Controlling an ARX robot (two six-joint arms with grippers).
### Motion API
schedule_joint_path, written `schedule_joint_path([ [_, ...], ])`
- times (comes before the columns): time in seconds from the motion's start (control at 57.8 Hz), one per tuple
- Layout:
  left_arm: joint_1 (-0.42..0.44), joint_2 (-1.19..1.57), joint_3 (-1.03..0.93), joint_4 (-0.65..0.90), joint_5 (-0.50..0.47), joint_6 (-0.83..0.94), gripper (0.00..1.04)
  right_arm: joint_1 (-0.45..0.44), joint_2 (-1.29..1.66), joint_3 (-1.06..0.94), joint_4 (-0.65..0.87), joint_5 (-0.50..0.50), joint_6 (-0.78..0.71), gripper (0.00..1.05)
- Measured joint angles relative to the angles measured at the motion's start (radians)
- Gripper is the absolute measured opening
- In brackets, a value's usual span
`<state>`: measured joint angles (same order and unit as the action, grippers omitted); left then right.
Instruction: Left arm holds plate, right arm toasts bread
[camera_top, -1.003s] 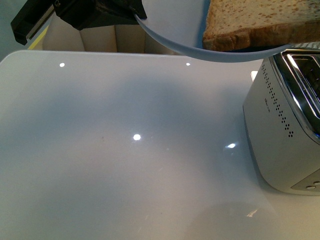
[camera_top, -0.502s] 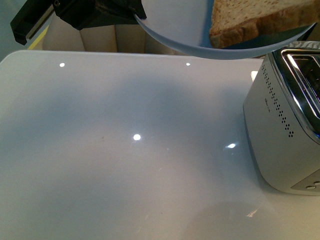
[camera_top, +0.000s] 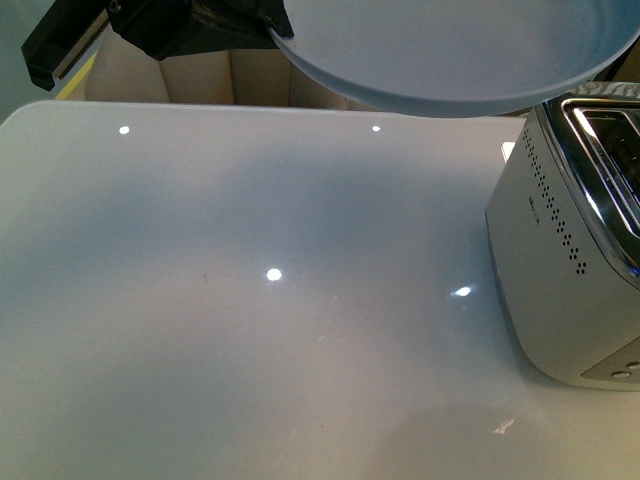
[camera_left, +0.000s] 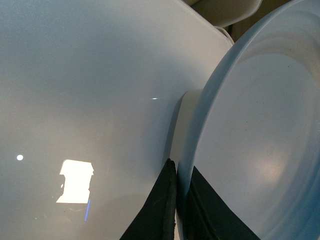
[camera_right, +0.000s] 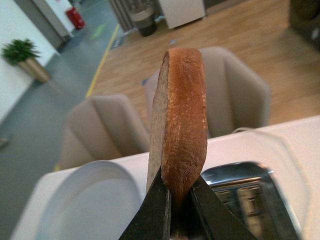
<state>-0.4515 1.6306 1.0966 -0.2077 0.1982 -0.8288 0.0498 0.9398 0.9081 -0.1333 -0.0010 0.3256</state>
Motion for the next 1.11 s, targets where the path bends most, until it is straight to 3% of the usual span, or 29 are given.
schedule_joint_path([
  [0.138, 0.0, 0.0, 0.0, 0.0, 0.0, 0.0, 0.03, -0.014, 0.016, -0.001, -0.031, 0.074, -0.216, 0.03],
  [0.294, 0.0, 0.0, 0.0, 0.0, 0.0, 0.0, 0.03, 0.023, 0.059, -0.09, -0.04, 0.106, -0.346, 0.03],
  [0.571, 0.0, 0.0, 0.0, 0.0, 0.0, 0.0, 0.03, 0.074, 0.148, -0.175, -0.001, 0.146, -0.379, 0.03],
  [1.107, 0.0, 0.0, 0.0, 0.0, 0.0, 0.0, 0.03, 0.089, 0.307, -0.204, 0.066, 0.208, -0.379, 0.03],
])
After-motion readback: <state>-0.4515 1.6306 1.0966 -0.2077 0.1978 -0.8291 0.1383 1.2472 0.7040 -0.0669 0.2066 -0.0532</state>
